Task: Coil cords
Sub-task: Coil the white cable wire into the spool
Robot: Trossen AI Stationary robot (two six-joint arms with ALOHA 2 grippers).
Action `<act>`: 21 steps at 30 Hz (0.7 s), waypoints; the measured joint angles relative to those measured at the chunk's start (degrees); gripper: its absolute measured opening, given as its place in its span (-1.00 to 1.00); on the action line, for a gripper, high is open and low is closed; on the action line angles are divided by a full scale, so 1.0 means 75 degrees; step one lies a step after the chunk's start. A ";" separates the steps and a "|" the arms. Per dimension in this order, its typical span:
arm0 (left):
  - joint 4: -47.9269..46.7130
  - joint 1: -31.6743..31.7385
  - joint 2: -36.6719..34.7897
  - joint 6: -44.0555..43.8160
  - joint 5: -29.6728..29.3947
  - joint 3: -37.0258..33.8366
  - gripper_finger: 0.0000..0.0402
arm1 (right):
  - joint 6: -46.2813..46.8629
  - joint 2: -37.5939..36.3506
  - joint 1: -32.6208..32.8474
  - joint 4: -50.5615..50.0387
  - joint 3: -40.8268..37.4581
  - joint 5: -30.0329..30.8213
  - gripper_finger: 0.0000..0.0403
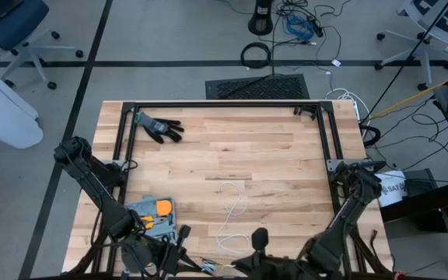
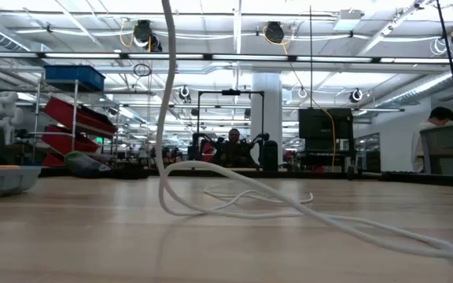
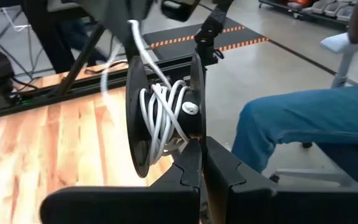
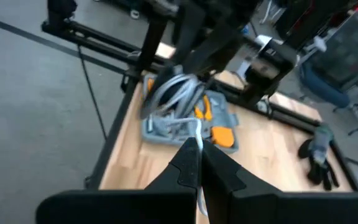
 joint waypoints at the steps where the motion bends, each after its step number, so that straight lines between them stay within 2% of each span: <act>1: 0.0002 0.0000 0.0000 0.0000 0.0045 0.0000 -0.97 | -0.0152 0.0000 -0.0070 0.0094 0.0000 -0.0016 -1.00; 8: 0.0019 0.0003 0.0000 -0.0069 0.0373 0.0000 -0.97 | -0.0802 0.0000 -0.0479 0.0259 0.0000 -0.0080 -1.00; 14: -0.0012 0.0003 0.0091 -0.0148 0.0579 0.0000 -0.97 | -0.1825 0.0000 -0.0784 0.0999 0.0000 -0.0988 -1.00; 21: 0.0037 0.0015 0.0198 -0.0143 0.0689 0.0000 -0.97 | -0.2578 0.0000 -0.1162 0.1422 0.0000 -0.1510 -1.00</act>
